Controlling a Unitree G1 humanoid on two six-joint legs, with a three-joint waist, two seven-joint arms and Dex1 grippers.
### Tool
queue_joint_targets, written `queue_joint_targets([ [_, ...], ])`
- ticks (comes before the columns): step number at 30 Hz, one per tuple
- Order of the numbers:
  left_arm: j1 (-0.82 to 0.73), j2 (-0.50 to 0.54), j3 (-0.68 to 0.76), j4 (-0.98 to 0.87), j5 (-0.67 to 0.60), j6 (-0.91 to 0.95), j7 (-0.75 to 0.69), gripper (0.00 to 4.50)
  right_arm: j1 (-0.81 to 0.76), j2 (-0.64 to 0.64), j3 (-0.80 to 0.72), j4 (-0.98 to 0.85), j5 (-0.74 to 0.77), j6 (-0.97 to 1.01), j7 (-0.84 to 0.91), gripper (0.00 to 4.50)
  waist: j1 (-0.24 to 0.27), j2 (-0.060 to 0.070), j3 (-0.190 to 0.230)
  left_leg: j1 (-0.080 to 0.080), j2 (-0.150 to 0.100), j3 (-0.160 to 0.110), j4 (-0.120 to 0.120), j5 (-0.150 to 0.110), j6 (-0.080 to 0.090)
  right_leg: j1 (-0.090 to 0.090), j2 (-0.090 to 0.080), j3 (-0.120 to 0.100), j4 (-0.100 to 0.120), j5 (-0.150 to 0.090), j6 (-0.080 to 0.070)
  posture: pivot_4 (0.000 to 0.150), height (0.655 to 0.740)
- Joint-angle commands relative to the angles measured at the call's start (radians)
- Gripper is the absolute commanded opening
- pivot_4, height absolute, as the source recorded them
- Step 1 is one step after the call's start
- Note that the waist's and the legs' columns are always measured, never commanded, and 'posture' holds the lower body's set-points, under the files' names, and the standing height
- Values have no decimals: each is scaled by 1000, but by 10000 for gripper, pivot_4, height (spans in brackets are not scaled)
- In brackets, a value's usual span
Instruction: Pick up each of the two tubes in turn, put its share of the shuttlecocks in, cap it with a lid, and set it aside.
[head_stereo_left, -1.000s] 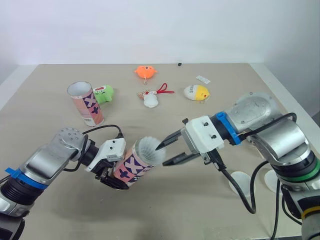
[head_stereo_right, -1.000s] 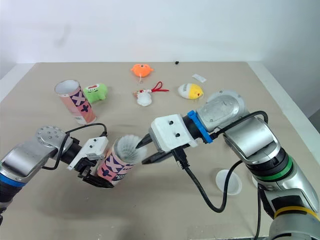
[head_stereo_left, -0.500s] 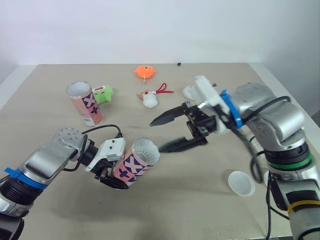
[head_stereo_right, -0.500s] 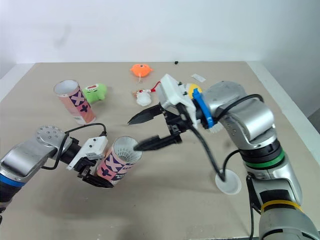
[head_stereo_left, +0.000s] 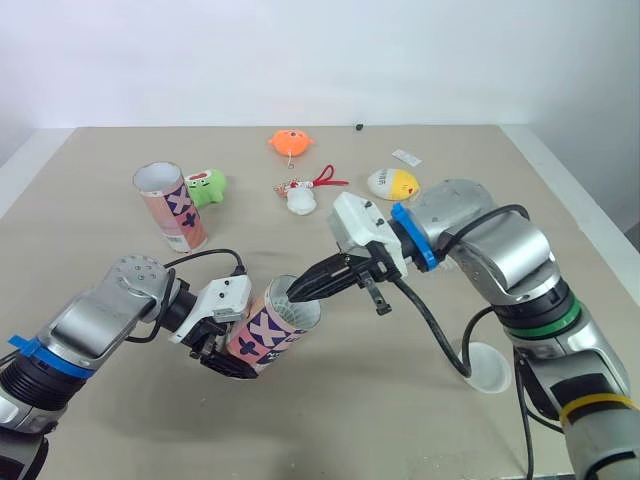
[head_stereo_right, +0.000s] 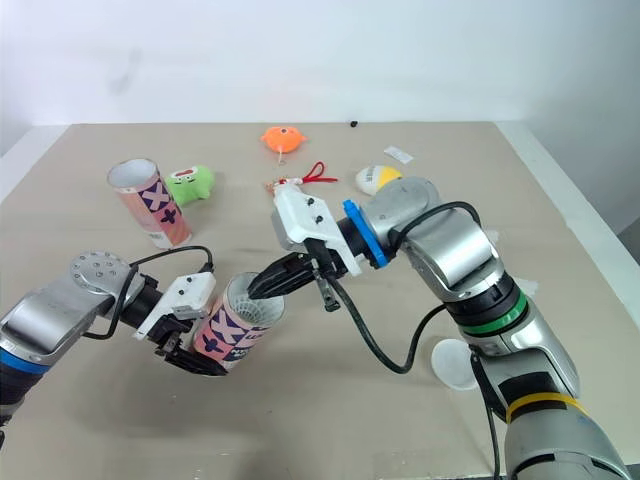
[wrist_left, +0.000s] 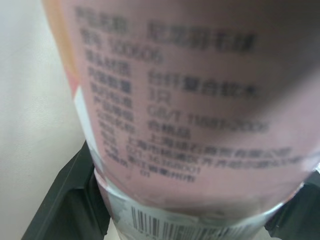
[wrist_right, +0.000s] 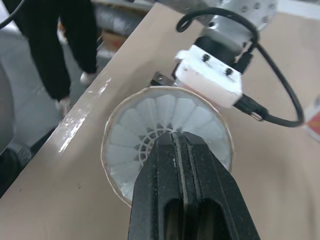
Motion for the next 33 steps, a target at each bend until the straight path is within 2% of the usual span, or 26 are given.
queue_joint_targets([
  [1,-12,2,6,7,13,-8,12,30798,-57,11,59,27,-38,21,47,519,0,0,0,0,0,0,0,0,0,0,0,0,0,0,0,1500,7323],
  [9,-18,-5,5,24,19,-19,11,30798,-159,106,236,191,-174,-57,171,519,0,1,0,0,1,-1,0,1,0,0,1,-1,0,1,-2,1500,7323],
  [15,-10,0,11,26,18,-19,15,30798,-201,185,265,261,-204,-95,225,519,-1,1,0,0,1,-2,0,2,-2,0,1,-2,1,2,-3,1500,7323],
  [21,-5,0,12,35,20,-29,16,30798,-221,266,230,306,-178,-42,216,519,-1,1,0,0,1,-4,0,3,-3,0,2,-3,1,2,-4,1500,7323],
  [24,-5,-3,11,38,21,-34,17,30798,-214,254,203,288,-160,-13,227,519,-1,1,1,0,2,-5,0,4,-3,0,2,-4,2,3,-5,1500,7323],
  [29,-7,-11,12,46,22,-51,19,30798,-257,188,68,319,-113,3,227,519,0,2,1,-1,2,-6,0,4,-3,0,2,-5,2,3,-5,1500,7323],
  [33,-5,-31,23,57,16,-79,26,30798,-249,39,0,246,-31,-2,244,519,6,3,2,-2,1,-7,0,5,-3,0,1,-6,1,3,-5,1500,7323],
])
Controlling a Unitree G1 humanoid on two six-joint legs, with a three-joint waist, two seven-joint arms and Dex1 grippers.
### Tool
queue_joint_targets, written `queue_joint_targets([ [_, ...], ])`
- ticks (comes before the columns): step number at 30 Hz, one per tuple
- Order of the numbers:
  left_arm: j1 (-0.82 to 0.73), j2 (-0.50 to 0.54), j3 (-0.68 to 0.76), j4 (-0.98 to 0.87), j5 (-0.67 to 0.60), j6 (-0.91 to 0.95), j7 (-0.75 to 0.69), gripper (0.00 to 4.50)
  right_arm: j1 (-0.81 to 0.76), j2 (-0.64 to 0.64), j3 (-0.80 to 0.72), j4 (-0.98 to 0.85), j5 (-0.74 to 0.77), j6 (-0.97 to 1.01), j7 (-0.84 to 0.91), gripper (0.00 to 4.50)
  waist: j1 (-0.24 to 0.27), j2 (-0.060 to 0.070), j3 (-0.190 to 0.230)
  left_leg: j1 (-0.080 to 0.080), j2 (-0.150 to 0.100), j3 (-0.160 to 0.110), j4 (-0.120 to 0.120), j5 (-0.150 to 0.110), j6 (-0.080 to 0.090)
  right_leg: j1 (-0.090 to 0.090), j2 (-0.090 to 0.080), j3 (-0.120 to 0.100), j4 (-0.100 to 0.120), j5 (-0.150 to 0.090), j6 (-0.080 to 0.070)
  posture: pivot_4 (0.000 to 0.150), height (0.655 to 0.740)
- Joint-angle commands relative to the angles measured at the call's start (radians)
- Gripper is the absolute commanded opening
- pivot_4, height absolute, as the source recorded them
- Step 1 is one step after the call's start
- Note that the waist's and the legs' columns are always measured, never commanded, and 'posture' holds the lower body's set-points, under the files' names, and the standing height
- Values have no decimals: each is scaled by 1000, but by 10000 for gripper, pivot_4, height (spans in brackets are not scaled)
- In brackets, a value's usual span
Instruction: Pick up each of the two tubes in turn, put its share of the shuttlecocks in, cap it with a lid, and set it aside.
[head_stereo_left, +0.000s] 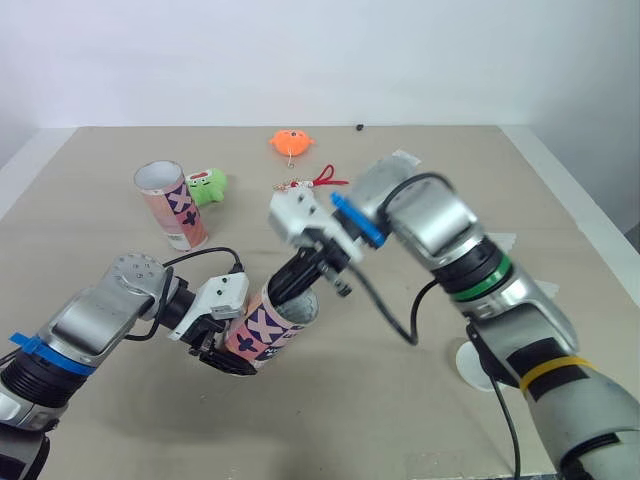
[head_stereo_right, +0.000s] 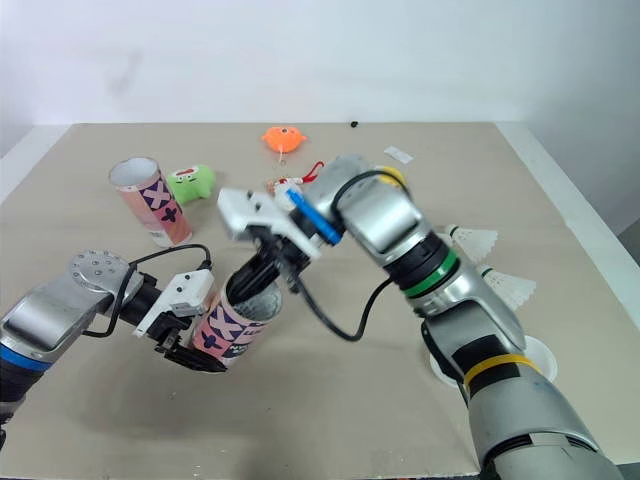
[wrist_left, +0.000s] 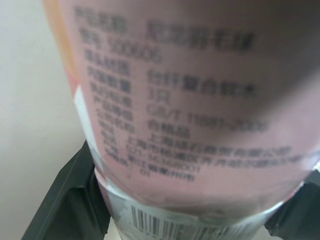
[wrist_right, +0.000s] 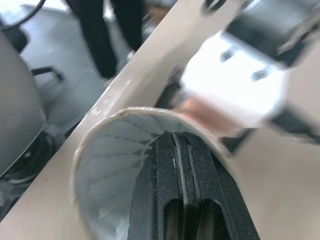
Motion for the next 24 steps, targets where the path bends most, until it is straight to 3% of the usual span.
queue_joint_targets([
  [1,0,-25,17,10,13,-40,28,30798,4,-152,-86,-112,93,-13,46,519,4,1,0,-1,-1,-1,0,0,0,0,-2,-1,0,-1,1,1500,7323],
  [11,4,-116,50,64,-3,-178,34,30798,168,-400,-308,-268,120,15,-74,519,0,4,4,-3,-1,-2,0,0,0,-1,-1,-1,-1,-1,1,1500,7323],
  [17,23,-268,105,87,-94,-251,60,30798,427,-496,-563,-497,222,159,-265,519,-1,4,4,-5,-1,-1,-1,-1,1,-3,-2,-1,-2,-1,1,1500,7323],
  [24,21,-414,140,185,-91,-394,110,30798,732,-553,-724,-677,274,251,-406,519,-3,4,4,-3,-1,-2,-1,-1,2,-2,0,0,-1,0,1,1500,7323],
])
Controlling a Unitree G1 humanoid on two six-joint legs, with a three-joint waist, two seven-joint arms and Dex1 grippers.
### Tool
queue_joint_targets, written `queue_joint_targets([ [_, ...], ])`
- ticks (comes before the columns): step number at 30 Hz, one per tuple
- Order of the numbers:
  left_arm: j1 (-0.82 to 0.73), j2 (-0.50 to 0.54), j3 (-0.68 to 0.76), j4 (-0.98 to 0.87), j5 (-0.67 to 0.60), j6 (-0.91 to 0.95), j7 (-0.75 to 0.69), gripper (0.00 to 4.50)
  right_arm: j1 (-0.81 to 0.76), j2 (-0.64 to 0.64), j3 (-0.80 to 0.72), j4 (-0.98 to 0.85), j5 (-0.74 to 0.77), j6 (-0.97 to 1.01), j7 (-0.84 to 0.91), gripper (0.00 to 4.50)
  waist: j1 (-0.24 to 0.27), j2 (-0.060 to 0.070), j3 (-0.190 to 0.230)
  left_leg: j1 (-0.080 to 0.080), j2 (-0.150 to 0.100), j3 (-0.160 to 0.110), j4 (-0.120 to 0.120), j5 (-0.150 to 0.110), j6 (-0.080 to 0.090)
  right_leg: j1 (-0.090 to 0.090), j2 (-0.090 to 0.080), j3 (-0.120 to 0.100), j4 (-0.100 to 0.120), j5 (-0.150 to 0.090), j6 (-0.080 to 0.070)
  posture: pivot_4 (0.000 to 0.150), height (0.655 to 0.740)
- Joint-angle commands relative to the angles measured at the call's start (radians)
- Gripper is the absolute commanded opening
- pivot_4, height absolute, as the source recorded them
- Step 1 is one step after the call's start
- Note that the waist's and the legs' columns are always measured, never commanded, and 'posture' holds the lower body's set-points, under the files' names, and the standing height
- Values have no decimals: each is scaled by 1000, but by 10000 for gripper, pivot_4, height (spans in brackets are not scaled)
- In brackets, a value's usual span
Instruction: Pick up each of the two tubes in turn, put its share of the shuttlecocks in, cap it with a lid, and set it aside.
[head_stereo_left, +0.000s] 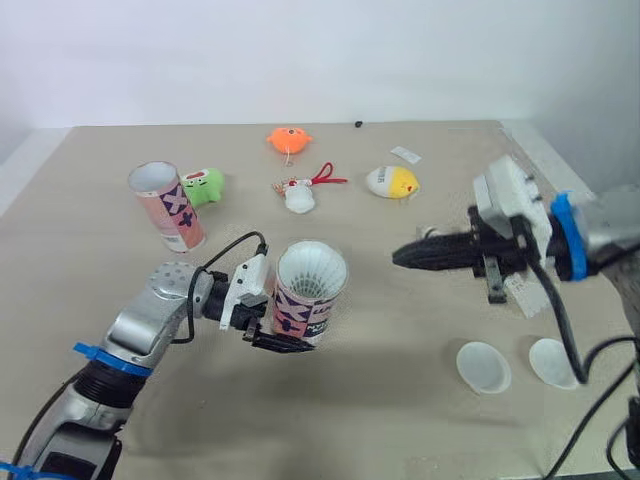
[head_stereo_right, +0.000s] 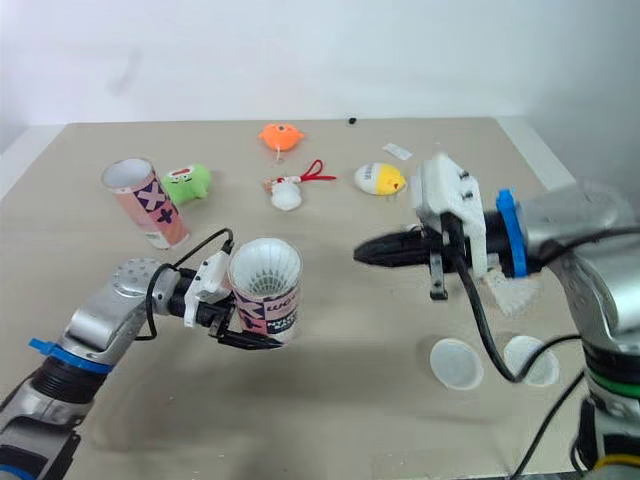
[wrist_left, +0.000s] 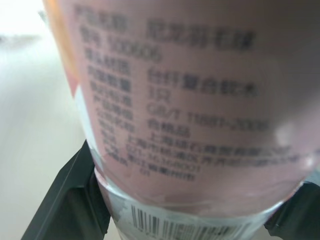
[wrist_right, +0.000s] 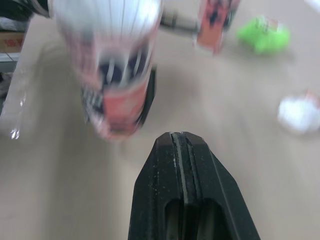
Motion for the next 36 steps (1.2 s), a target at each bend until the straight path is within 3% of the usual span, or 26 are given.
queue_joint_targets([
  [1,-9,-52,24,58,1,-107,11,30798,86,-39,-97,-72,19,11,-60,519,0,0,0,0,0,1,0,0,0,0,0,1,0,1,1,1500,7323],
  [9,12,-164,15,146,0,-174,47,30798,208,-105,-161,-78,2,-33,-85,519,0,0,0,1,-1,1,1,3,1,1,0,2,-1,3,4,1500,7323],
  [19,35,-214,-46,339,76,-253,1,30798,422,-159,-286,-130,-17,-33,-99,519,1,0,0,1,-1,1,1,3,1,2,0,2,-1,3,4,1500,7323],
  [24,18,-240,-92,452,146,-350,-22,30798,593,-182,-452,-70,-118,-84,-60,519,6,0,0,4,-2,1,1,3,1,6,-1,1,-3,0,10,1500,7323],
  [28,-33,-272,-105,584,213,-475,-6,30798,725,-207,-471,25,-254,-186,-37,519,7,1,-1,15,-3,1,1,3,1,18,-1,2,-8,0,12,1500,7323],
  [29,-43,-279,-108,611,226,-503,1,30798,754,-214,-467,50,-280,-215,-24,7488,7,2,-1,16,-3,1,1,3,1,21,-2,2,-11,2,13,1500,7323],
  [30,-51,-286,-111,633,236,-528,2,30798,773,-220,-460,76,-299,-247,-12,9047,7,3,-2,16,-3,1,1,3,2,22,-2,3,-12,2,13,1500,7323],
  [35,-86,-322,-97,713,245,-582,20,30798,735,-258,-346,172,-307,-331,45,33549,3,1,-2,17,-13,6,1,9,11,24,-5,16,-18,9,19,1500,7323],
  [36,-90,-325,-96,722,245,-588,21,30798,708,-264,-305,197,-307,-341,50,33549,2,1,-2,16,-14,7,1,10,13,24,-6,18,-18,9,20,1500,7323],
])
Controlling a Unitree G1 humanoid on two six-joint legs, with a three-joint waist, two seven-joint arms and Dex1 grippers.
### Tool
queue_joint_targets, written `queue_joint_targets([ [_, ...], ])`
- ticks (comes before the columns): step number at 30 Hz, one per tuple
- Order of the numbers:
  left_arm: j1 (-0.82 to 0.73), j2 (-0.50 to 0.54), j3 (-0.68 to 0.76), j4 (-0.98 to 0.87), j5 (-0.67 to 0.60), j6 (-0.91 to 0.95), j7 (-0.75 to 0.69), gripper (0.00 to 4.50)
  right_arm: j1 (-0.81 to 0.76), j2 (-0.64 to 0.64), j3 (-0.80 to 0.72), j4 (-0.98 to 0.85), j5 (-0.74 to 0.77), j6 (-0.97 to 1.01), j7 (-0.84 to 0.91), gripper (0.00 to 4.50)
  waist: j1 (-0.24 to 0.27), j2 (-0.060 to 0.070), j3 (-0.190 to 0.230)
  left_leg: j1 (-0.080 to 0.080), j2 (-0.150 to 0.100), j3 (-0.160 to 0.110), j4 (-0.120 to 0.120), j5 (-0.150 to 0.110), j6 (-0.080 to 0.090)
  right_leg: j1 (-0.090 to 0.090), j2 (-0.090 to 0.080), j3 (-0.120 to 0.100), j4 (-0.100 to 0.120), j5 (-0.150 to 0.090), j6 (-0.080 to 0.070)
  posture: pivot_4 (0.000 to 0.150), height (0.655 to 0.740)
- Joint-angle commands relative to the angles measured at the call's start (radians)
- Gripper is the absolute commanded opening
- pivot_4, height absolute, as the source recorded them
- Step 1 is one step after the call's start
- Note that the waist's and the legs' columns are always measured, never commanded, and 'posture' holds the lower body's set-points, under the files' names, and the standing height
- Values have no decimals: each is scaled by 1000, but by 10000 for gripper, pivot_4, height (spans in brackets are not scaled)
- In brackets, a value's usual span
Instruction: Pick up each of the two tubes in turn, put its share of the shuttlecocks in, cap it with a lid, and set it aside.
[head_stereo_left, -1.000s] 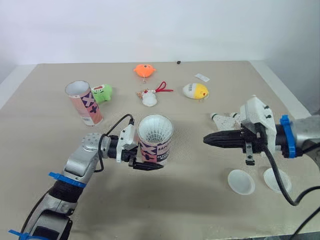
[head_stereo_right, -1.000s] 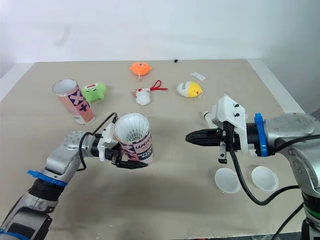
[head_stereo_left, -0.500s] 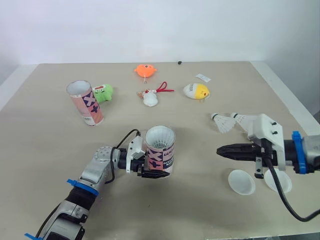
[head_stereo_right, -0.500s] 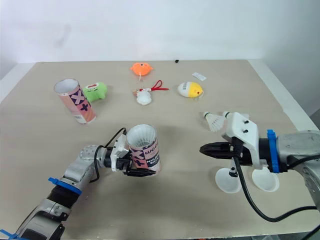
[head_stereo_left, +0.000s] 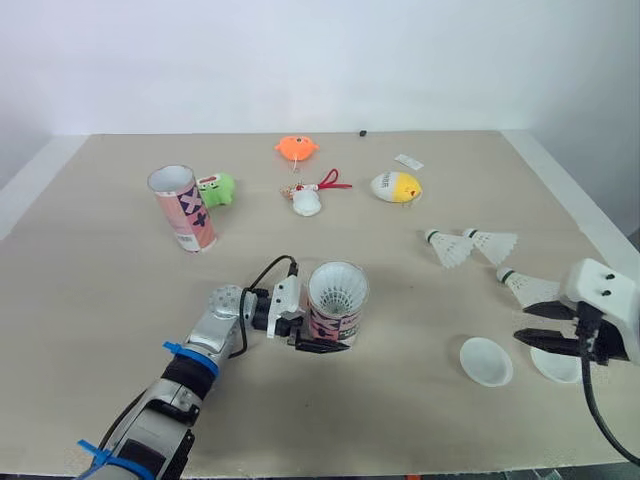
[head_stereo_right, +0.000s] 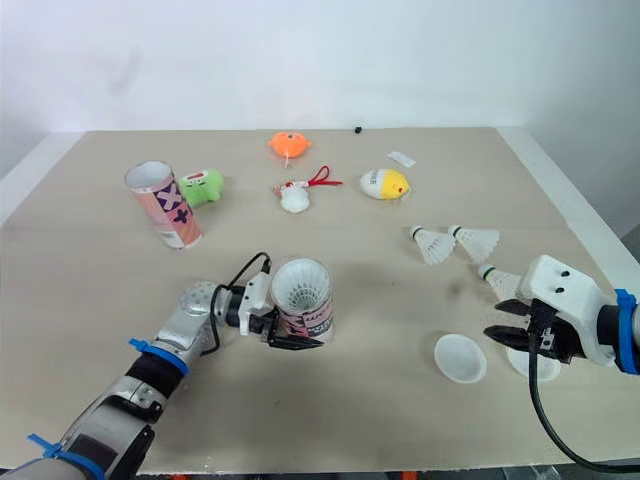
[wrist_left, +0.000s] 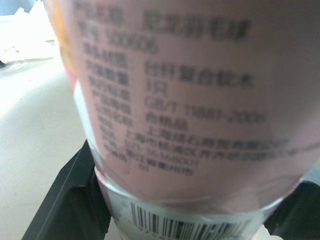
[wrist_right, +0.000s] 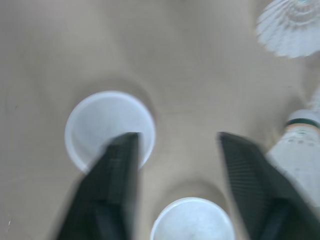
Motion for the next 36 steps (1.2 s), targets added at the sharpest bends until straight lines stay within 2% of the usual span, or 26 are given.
queue_joint_targets([
  [1,1,-5,-13,77,67,-19,34,30798,-83,-32,103,64,0,-54,36,33549,-1,-1,0,0,-1,0,0,1,1,0,0,2,0,0,1,1500,7323],
  [7,-9,-17,-2,98,61,-26,39,30798,-261,-25,320,156,-10,-73,75,33549,-2,-1,0,-1,-6,5,0,5,6,-1,-1,12,0,4,6,1500,7323],
  [17,20,14,18,30,50,9,56,30798,-341,-10,517,272,-126,-185,90,33549,-4,1,-1,-3,-8,7,0,5,6,-3,-3,19,-1,5,11,1500,7323],
  [21,27,27,23,9,43,33,60,30798,-366,-3,549,288,-139,-200,95,21422,-6,1,-1,-2,-7,7,0,5,6,-4,-2,19,-1,6,10,1500,7323],
  [22,28,27,27,-1,34,52,63,30798,-373,0,555,291,-140,-204,98,16020,-6,1,-1,-2,-7,8,0,5,6,-4,-1,19,-1,6,10,1500,7323],
  [23,29,27,34,-14,21,83,66,30798,-387,6,566,297,-146,-207,97,13504,-6,1,-1,-2,-6,8,0,5,6,-4,-1,19,-1,6,10,1500,7323],
  [24,29,27,38,-23,11,106,67,30798,-397,11,573,302,-150,-208,96,6331,-6,1,-1,-2,-6,8,0,5,6,-4,0,19,-1,6,10,1500,7323],
  [26,31,27,44,-38,-4,137,64,30798,-408,10,583,300,-149,-216,111,1792,-7,1,-1,-2,-6,8,0,5,6,-4,0,19,-1,6,10,1500,7323],
  [31,44,34,45,-68,-8,177,50,30798,-429,0,578,273,-135,-220,142,1792,-7,0,-1,-3,-4,8,-1,5,6,-5,2,19,-1,6,8,1500,7323],
  [36,45,54,28,-67,18,183,38,30798,-507,3,508,153,23,-131,210,1792,-7,-1,-1,-3,-4,8,-4,5,6,-7,3,19,-1,7,10,1500,7323],
])
